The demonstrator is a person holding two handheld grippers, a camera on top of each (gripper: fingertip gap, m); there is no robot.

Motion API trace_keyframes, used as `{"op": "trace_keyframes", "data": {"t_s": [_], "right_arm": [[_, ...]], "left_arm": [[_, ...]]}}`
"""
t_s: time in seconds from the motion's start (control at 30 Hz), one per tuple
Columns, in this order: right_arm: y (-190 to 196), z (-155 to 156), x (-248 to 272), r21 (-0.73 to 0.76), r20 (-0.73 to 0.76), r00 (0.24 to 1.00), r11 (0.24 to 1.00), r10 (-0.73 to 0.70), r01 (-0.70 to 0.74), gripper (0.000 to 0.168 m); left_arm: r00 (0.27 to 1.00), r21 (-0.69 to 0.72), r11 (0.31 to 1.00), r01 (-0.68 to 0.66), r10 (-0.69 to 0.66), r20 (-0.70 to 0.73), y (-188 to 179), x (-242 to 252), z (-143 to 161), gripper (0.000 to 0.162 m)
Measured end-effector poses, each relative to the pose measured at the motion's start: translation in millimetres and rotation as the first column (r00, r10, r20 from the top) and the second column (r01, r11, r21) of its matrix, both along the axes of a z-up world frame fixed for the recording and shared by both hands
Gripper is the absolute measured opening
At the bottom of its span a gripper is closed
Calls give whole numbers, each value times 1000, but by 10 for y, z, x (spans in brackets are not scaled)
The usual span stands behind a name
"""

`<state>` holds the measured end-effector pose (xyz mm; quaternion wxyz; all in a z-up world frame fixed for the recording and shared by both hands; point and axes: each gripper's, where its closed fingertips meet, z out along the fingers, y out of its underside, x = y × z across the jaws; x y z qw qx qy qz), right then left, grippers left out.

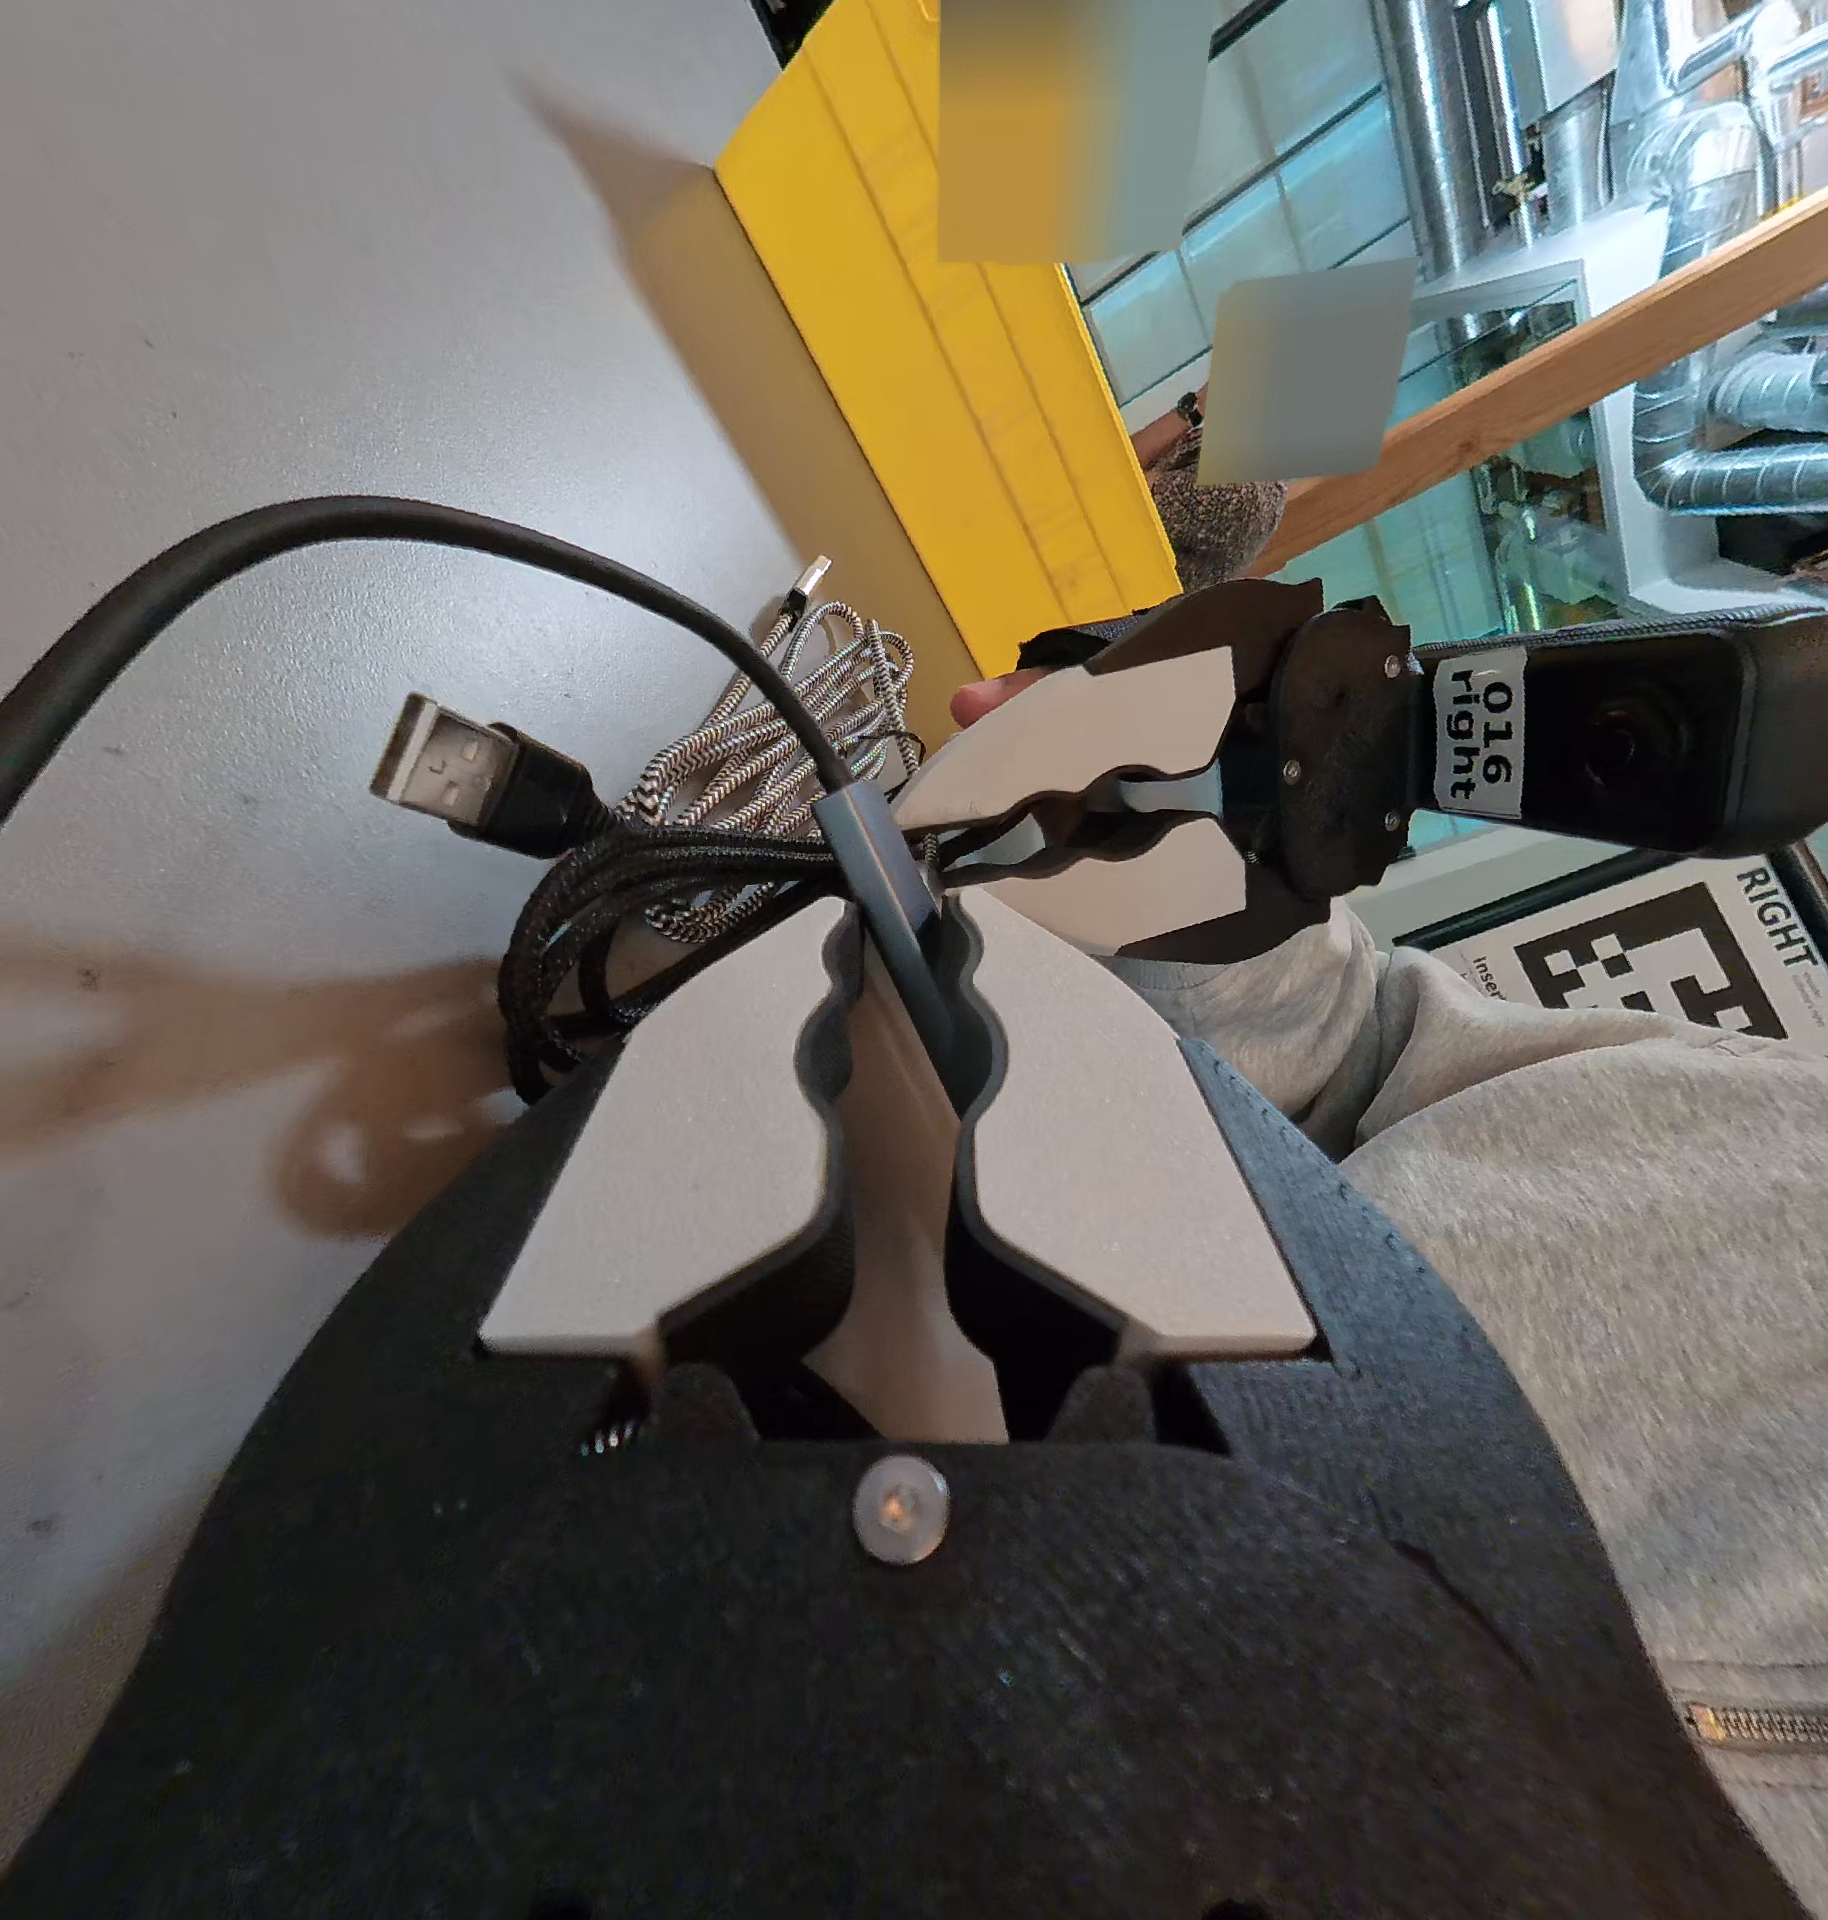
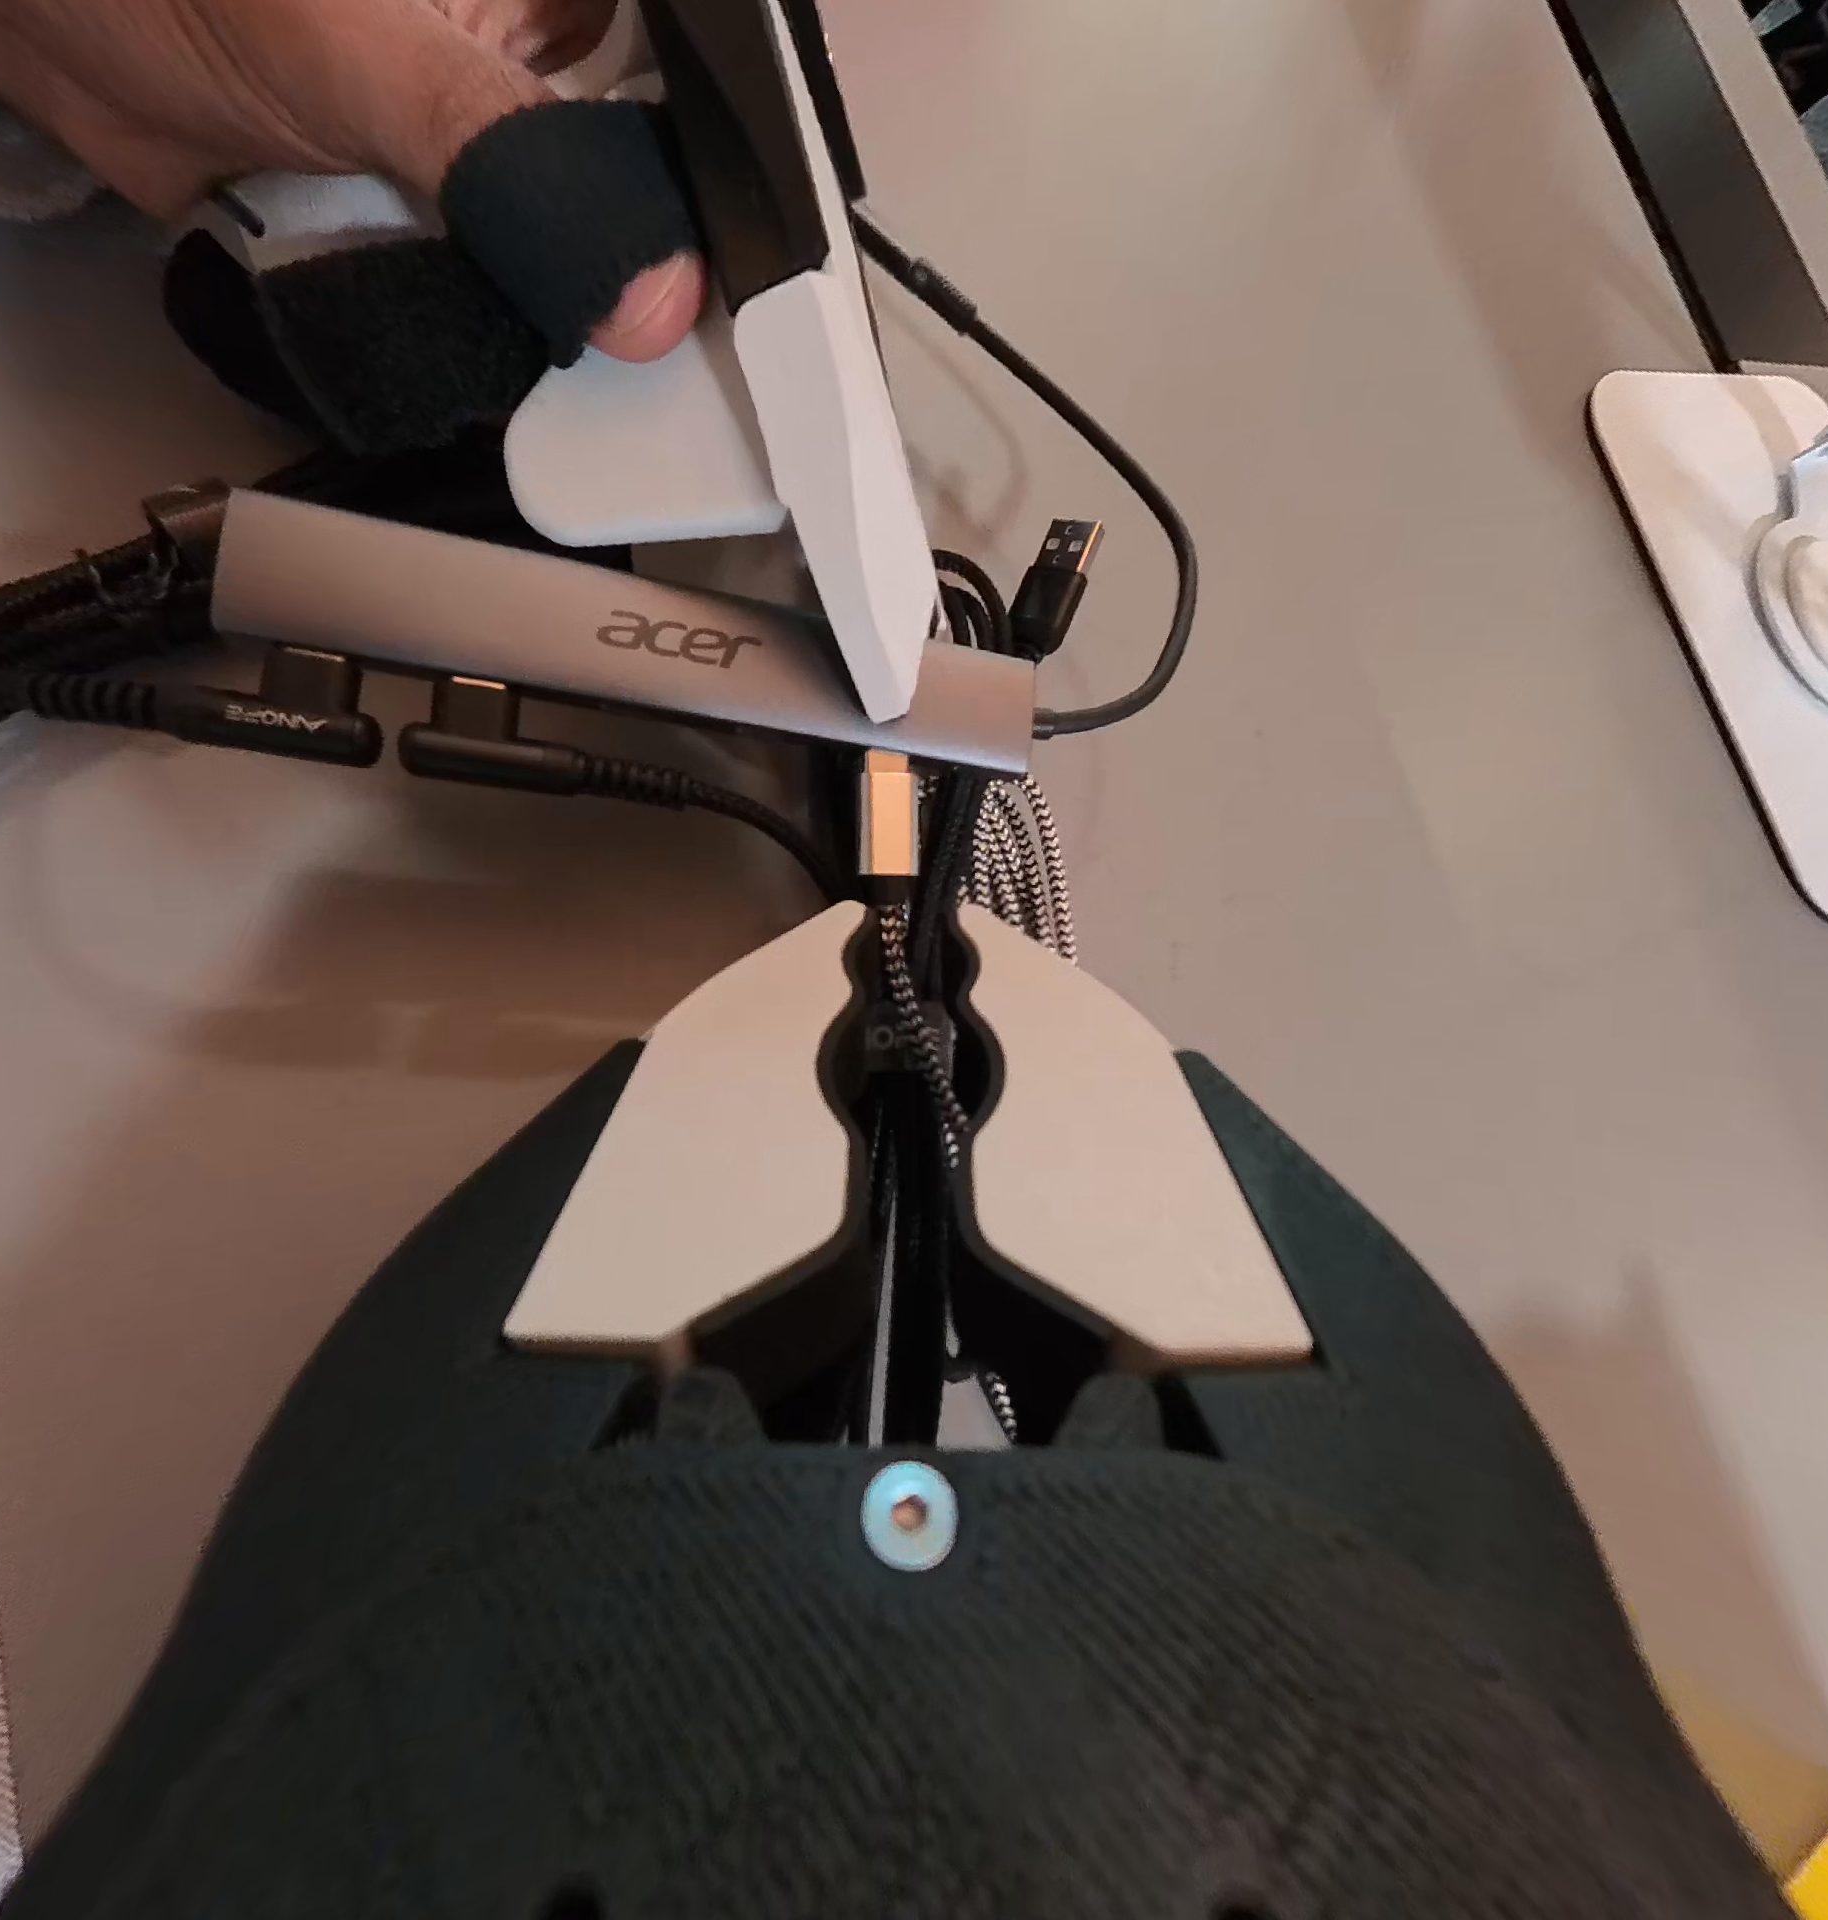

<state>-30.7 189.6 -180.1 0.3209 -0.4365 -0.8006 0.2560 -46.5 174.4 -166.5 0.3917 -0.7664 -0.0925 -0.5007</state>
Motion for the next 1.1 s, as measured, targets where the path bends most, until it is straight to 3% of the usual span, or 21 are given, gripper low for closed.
{"op": "trace_keyframes", "data": {"t_s": [0.47, 0.77, 0.93, 1.1], "right_arm": [[-9, 70, 4, -139, -15, 1000, 990, 10, -12, 14], [-73, 91, 34, -215, 7, 999, 976, 31, -29, 4], [-85, 34, 60, -248, 60, 998, 969, 33, -17, 11], [-98, 47, 65, -283, 64, 997, 959, 37, -18, 6]], "left_arm": [[999, 0, 1000, 11, -11, 36, -5, -4, 10, 13], [1000, -1, 1000, 13, -13, 21, -6, 2, 0, 13], [1000, 13, 1000, 22, -22, 19, -14, 14, 15, 13], [999, 32, 999, 42, -43, 16, -25, 44, 37, 13]]}}
